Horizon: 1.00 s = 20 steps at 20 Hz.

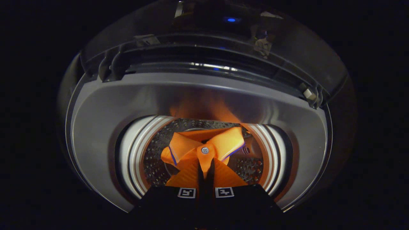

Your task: Put the clothes into the washing machine and then close the washing machine lid.

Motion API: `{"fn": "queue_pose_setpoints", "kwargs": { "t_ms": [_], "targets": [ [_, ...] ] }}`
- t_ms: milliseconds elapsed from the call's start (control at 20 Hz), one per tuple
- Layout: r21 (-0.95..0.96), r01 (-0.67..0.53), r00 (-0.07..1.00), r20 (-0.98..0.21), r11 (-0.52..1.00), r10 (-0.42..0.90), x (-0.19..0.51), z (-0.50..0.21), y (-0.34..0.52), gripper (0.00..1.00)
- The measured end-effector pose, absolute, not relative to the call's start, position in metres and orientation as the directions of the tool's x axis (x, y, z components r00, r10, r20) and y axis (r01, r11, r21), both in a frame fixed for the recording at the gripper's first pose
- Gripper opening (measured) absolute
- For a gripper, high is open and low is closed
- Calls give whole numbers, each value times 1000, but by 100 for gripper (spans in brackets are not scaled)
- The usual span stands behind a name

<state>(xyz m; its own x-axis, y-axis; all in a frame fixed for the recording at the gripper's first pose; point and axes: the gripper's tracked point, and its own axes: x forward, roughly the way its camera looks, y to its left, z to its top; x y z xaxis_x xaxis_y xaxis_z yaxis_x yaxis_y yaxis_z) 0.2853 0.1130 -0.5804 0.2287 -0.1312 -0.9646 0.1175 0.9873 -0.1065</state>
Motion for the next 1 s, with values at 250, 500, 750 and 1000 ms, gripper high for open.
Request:
{"fn": "queue_pose_setpoints", "kwargs": {
  "t_ms": [250,500,750,1000],
  "targets": [
    [-103,116,224,-966,988,-127,284,-581,113,8],
    [-139,102,238,-958,985,-160,284,-573,107,25],
    [-159,90,194,-966,983,-174,276,-567,104,98],
    [-190,118,237,-948,975,-213,278,-556,99,99]
  ]
}}
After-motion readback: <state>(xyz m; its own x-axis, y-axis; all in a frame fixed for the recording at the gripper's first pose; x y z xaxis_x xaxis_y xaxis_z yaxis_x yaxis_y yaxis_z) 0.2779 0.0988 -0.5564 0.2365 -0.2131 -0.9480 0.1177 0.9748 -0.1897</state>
